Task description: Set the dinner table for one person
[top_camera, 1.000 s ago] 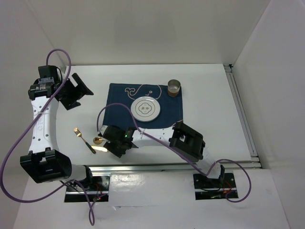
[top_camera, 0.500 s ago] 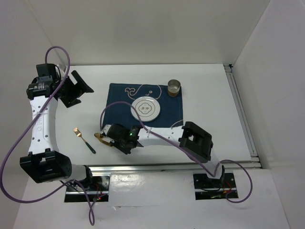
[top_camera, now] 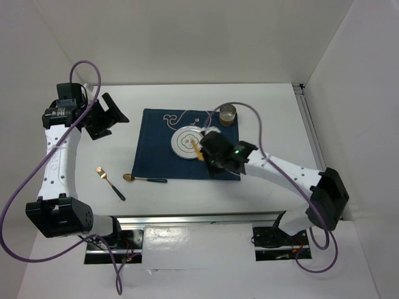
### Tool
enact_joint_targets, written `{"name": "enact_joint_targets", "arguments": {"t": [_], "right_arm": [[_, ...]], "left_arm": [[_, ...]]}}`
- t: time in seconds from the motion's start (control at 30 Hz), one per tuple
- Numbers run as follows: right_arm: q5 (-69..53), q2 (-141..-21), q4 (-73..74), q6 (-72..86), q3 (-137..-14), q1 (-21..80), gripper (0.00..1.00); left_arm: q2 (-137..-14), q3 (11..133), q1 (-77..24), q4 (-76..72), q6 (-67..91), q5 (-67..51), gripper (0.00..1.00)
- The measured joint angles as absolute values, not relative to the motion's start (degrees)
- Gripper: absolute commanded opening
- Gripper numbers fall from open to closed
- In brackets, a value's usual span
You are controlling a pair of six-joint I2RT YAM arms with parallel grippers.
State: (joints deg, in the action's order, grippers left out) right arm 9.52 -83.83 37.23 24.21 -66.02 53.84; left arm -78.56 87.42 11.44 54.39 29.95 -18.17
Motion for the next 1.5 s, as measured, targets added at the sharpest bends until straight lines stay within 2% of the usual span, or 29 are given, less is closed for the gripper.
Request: {"name": "enact_joint_targets", "arguments": {"t": [0.13,0.23,0.5,0.63,0.67,0.7,0.77,0.8,0.93,1.07,1.2,1.3,1.5], "right_arm": [[9.1,-80.03,38.39,32.36,-61.76,40.66,0.0],[7.01,-81.3,38.02,34.26,-61.23,35.53,0.0],[4.75,-94.61,35.53,34.46,-64.36,29.78,0.0],[4.58,-97.14,34.5,35.31,-64.47,28.82,0.0],[4.6,-97.38,34.04,35.62,-64.51,28.71,0.05],[4.6,-97.6,33.54,35.99,-64.53,28.69,0.21],[4.51,-97.86,32.53,36.49,-64.6,28.71,0.33],[4.43,-97.89,32.12,36.77,-64.6,28.71,0.52],[3.57,-97.91,30.15,37.1,-64.58,28.71,0.83],[3.66,-97.91,29.54,36.71,-64.58,28.73,0.9],[3.99,-97.23,29.61,36.12,-64.58,28.73,0.91],[4.1,-94.72,29.71,35.4,-64.58,28.73,0.91],[4.23,-88.31,29.78,33.28,-64.55,28.73,0.92]], "left_arm": [[-78.54,84.79,9.13,53.56,29.98,-15.66,1.0],[-78.43,82.02,7.7,52.9,30.15,-13.93,1.0],[-77.58,69.82,5.21,51.07,32.71,-3.33,0.95],[-77.47,65.8,6.07,51.37,34.98,0.75,0.94],[-77.36,64.64,6.52,51.37,35.42,1.37,0.94],[-77.12,63.16,7.07,51.24,36.21,1.96,0.94],[-76.71,60.51,8.47,51.53,36.84,2.9,0.94],[-76.71,59.81,9.02,51.68,37.39,3.07,0.93],[-77.12,57.93,11.35,52.1,39.11,3.9,0.92],[-78.19,57.49,13.3,52.23,39.94,3.29,0.86],[-80.42,56.49,14.96,52.51,42.06,2.2,0.86],[-80.16,54.19,15.51,52.51,44.23,0.93,0.81],[-79.99,51.11,16.16,52.51,48.27,0.75,0.79]]}}
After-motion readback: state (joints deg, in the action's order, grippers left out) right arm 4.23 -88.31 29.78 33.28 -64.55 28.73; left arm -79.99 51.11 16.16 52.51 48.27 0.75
